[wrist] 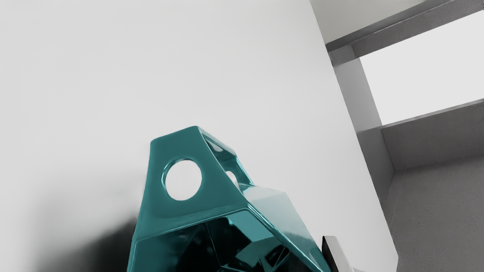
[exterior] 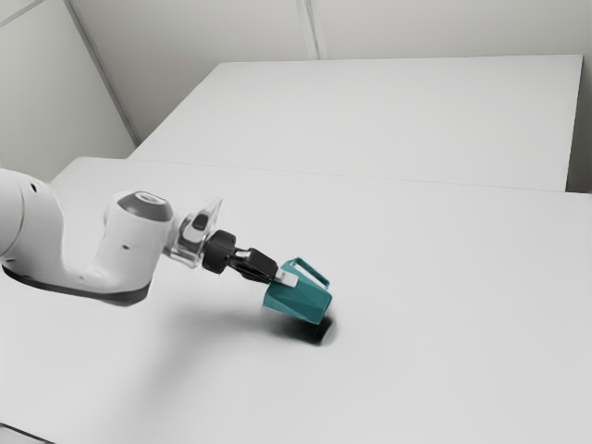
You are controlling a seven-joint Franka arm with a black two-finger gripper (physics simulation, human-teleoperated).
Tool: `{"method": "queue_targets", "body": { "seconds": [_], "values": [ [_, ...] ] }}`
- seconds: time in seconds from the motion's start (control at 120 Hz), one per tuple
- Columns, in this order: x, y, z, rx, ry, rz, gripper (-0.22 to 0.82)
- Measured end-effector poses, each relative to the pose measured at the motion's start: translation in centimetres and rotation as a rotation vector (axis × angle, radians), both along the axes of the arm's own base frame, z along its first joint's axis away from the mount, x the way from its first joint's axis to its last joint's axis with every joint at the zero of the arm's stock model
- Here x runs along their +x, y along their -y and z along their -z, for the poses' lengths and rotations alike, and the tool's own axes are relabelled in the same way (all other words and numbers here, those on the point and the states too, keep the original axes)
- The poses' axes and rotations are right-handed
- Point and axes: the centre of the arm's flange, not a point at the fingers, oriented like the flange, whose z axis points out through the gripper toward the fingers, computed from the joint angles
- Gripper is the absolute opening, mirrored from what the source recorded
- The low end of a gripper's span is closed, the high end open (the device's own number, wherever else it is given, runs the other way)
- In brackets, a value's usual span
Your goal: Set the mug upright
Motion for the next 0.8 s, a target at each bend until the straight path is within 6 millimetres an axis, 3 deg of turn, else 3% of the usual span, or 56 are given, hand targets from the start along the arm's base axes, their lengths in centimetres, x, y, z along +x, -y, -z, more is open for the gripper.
{"method": "queue_targets", "body": {
  "seconds": [0.142,0.317,0.567,0.8],
  "values": [
    [0.1,0.8,-2.9,0.059,0.061,0.008,-0.18],
    [0.1,3.2,-4.9,0.304,0.147,0.099,-0.18],
    [2.7,1.8,-7.6,0.645,0.245,0.156,-0.18],
    [5.4,0.0,-6.2,0.784,0.195,0.117,-0.18]
  ]
}}
